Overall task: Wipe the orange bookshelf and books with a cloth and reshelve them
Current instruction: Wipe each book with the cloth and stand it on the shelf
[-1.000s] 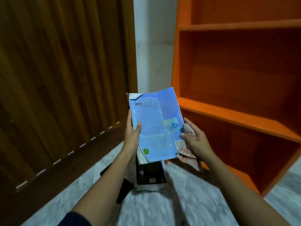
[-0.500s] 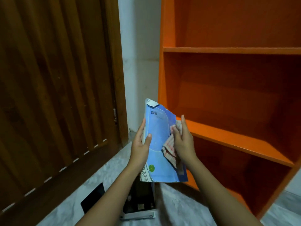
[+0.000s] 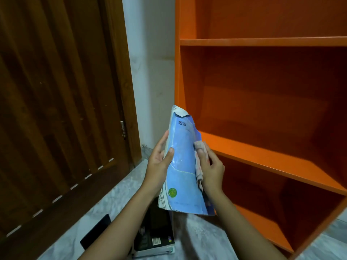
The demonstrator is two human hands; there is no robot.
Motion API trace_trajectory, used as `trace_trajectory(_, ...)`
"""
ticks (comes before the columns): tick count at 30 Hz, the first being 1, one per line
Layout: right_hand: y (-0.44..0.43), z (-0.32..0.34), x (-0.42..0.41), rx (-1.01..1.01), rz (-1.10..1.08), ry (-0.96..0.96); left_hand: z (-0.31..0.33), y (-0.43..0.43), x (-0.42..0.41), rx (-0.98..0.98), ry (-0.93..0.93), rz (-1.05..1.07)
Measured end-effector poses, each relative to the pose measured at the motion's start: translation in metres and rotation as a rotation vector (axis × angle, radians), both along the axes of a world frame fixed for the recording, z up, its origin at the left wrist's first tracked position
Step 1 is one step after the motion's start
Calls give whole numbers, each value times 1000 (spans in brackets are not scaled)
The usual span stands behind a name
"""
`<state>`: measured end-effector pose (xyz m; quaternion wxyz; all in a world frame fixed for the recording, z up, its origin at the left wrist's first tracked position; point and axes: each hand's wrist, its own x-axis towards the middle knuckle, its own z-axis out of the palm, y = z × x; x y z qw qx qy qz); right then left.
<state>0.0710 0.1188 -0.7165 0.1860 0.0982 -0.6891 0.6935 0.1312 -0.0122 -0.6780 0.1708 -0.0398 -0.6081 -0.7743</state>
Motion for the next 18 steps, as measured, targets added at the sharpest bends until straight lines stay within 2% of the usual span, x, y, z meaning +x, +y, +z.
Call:
trace_trajectory(2,-3,5,-16,-90,-39,-124,-1,6,2,-82,10,-46)
trace_trajectory(5,-11,31,-33,-107,-35,-131,3,14,5,-121,4,-80)
trace_trajectory(11,-25,77,-29,-22,33,151,21,5,6,-114,40,-68)
trace_trajectory(16,-31,78,-18,250,220,470,34,-8,7,-55,49,-33)
trace_trajectory(18,-27,73,-19,284,289,499,35,-12,10,-15,40,-36)
